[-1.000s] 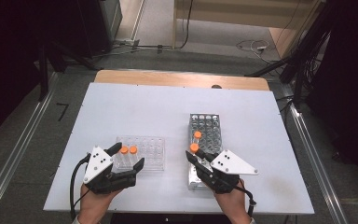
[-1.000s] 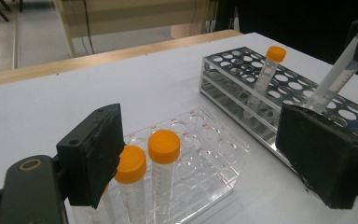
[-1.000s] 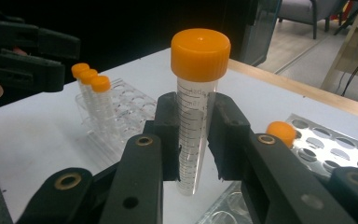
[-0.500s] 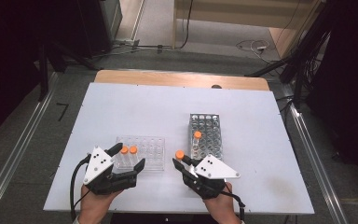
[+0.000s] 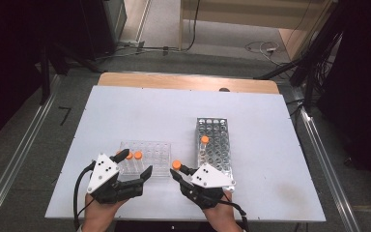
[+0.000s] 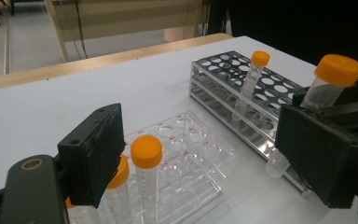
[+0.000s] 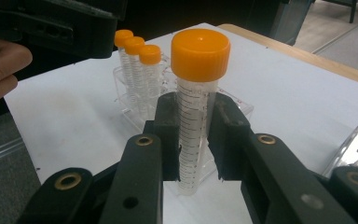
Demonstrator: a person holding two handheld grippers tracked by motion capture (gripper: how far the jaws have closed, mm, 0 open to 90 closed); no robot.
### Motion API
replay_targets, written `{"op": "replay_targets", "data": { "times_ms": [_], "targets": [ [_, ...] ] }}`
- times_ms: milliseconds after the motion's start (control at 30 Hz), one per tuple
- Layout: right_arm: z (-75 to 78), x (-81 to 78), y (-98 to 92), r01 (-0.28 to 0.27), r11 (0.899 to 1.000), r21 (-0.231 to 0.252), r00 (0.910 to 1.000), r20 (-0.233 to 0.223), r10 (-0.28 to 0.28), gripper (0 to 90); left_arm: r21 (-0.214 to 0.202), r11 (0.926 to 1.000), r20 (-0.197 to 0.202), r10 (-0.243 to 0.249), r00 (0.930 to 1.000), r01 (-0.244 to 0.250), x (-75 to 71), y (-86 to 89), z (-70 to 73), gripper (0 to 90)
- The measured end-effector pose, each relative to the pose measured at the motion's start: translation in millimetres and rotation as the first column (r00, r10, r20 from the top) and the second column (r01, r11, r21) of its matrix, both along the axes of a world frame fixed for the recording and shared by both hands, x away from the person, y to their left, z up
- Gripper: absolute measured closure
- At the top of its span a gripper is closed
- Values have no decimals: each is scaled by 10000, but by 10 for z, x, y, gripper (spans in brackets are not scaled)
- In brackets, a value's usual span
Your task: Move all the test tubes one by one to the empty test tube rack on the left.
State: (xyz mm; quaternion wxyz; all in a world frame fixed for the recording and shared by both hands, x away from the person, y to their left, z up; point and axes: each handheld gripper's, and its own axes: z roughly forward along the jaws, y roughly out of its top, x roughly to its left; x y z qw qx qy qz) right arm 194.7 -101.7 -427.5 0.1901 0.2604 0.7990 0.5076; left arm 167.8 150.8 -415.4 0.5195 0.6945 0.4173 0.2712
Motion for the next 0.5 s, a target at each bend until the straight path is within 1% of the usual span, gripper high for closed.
{"op": "replay_targets", "data": {
  "times_ms": [67,100,200,333,500],
  "targets": [
    [-14,-4,23,-45,10000,-55,10000,-21,44,721,-37,10000,8,-41,10000,41,-12,-18,6,157],
    [-23,-5,35,-70,9999,-105,10000,-34,70,721,-105,9999,-9,-108,9999,108,-18,-30,8,158],
    [-52,-16,80,-117,9997,-201,9998,-151,114,721,-106,9994,8,-316,9995,316,-38,-78,8,163],
    [-99,-36,151,-257,9990,-368,9995,-197,249,720,27,9984,-51,-564,9984,564,-68,-161,2,170],
    [-140,-57,230,-413,9982,-427,9988,-295,400,721,80,9963,-37,-853,9963,854,-101,-253,-7,195]
  ]
}}
